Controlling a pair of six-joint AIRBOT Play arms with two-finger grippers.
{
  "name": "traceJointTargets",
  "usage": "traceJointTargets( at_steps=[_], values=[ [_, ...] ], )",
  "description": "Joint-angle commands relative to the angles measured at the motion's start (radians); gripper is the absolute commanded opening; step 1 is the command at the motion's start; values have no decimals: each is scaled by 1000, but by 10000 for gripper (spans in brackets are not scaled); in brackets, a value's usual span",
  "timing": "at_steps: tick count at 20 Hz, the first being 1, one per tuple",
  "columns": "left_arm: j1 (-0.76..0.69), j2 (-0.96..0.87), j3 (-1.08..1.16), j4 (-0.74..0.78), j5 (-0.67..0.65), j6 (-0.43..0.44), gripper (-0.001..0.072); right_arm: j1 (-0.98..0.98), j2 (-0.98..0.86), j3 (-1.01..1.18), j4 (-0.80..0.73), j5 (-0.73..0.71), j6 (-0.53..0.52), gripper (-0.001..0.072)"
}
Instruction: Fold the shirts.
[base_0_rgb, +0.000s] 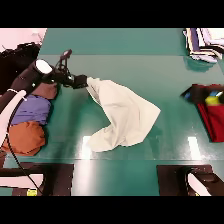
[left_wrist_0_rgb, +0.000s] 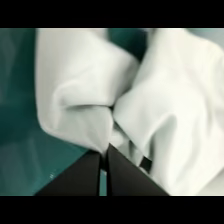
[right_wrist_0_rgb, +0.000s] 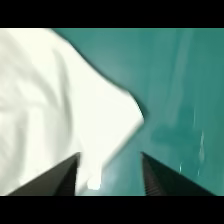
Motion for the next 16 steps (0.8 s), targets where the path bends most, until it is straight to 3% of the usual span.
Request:
traceJointTargets(
  at_steps=[1, 2, 7, 13, 14, 15, 16],
  values=[
    [7, 11, 82, 68, -34, 0, 25, 0, -55, -275, 33, -39, 53, 478],
    [7, 11, 82, 68, -35, 0, 25, 0, -100, -325, 102, -101, 42, 448],
    [7, 10, 82, 91, -51, 0, 25, 0, -327, -355, 370, -362, -101, 433],
    [7, 10, 82, 109, -57, 0, 25, 11, -548, -164, 393, -383, -129, 427],
    [7, 10, 82, 109, -57, 0, 25, 24, -571, -133, 393, -383, -140, 406],
    [7, 10, 82, 109, -57, 0, 25, 39, -593, -101, 393, -384, -144, 320],
    [7, 10, 82, 109, -58, 0, 25, 58, -614, -71, 392, -386, -146, 298]
  ],
)
